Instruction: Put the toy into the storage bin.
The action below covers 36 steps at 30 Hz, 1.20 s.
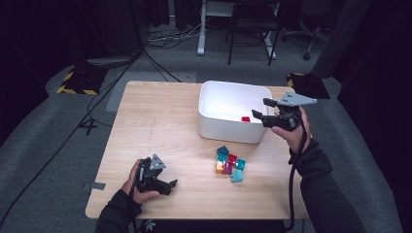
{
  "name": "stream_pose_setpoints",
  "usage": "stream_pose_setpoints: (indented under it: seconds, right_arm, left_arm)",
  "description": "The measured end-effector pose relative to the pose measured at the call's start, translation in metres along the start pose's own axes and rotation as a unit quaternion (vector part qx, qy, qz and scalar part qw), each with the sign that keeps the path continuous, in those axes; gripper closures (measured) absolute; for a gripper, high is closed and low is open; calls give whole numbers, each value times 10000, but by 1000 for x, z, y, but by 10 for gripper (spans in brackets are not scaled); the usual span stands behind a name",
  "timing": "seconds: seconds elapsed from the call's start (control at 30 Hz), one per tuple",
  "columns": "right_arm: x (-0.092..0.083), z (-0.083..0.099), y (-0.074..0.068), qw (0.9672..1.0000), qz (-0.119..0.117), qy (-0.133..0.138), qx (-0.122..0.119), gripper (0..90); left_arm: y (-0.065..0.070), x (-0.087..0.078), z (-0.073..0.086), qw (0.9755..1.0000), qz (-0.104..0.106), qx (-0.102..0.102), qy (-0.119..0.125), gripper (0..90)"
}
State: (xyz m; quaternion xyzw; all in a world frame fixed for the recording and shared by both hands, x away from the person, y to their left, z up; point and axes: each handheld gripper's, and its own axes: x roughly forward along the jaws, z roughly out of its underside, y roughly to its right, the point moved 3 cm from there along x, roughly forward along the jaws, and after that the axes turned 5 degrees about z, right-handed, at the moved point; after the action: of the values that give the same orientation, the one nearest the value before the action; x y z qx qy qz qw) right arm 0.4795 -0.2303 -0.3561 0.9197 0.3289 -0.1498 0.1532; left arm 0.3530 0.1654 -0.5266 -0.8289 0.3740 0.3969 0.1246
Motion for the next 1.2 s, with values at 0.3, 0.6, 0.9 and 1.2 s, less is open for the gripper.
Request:
stream_pose_setpoints:
  seconds: [0.3,0.6,0.9,1.2]
  right_arm:
    - [-29,4,-15,9997,-78,133,-169,348]
    - [-47,15,-33,9990,-289,258,-231,354]
    - [-48,46,-51,9984,-516,97,-190,351]
    - [-32,81,-62,9968,-725,-268,-206,349]
  left_arm:
    - [0,0,0,10000,1,-3,0,3]
    - [0,0,0,10000,1,6,-8,3]
    - [0,0,0,10000,0,9,-10,3]
    - [0,0,0,10000,0,0,-1,3]
